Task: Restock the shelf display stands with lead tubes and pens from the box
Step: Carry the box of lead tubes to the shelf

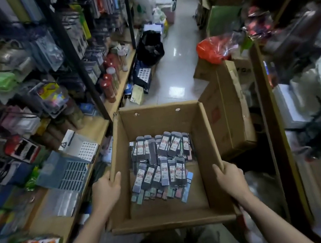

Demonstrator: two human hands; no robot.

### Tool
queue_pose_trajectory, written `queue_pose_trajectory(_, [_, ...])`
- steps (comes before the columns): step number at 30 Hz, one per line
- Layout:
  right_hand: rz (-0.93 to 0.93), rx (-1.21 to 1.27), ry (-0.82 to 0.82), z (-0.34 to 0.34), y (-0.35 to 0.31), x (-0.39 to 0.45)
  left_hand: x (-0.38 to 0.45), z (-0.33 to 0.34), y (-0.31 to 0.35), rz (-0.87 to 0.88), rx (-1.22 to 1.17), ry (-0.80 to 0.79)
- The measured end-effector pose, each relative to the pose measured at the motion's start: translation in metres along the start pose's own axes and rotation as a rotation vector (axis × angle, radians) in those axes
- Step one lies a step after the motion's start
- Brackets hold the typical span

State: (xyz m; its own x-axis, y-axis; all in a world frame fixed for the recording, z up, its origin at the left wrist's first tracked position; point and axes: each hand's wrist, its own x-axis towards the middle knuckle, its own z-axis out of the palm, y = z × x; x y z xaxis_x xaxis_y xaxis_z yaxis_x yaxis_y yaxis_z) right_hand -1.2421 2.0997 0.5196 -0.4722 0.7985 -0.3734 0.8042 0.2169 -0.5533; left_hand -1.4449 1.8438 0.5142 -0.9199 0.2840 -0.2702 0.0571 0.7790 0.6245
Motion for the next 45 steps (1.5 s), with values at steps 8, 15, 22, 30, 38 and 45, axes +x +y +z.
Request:
queue_pose_trajectory(8, [-0.162,-0.047,-0.194,-0.012,-0.064,0.116,0.04,0.01,0.031,-0.211,-0.069,0.159])
queue_pose_trajectory(15, [-0.423,-0.117,-0.424,-0.005,-0.113,0.173,0.019,0.023,0.032,-0.435,-0.147,0.341])
queue_pose_trajectory(22, [-0.539,-0.262,-0.553,0.037,-0.15,0.181,-0.009,0.022,0.009,-0.595,-0.212,0.484])
queue_pose_trajectory(30, [-0.758,-0.395,-0.584,0.059,-0.189,0.175,-0.031,0.012,0.001,-0.729,-0.275,0.578])
queue_pose_trajectory(38, [-0.892,-0.475,-0.696,0.086,-0.233,0.206,-0.018,0.025,0.01,-0.889,-0.289,0.667])
queue_pose_trajectory(45, [-1.094,-0.54,-0.835,0.123,-0.284,0.281,0.024,0.075,0.061,-1.109,-0.444,0.815])
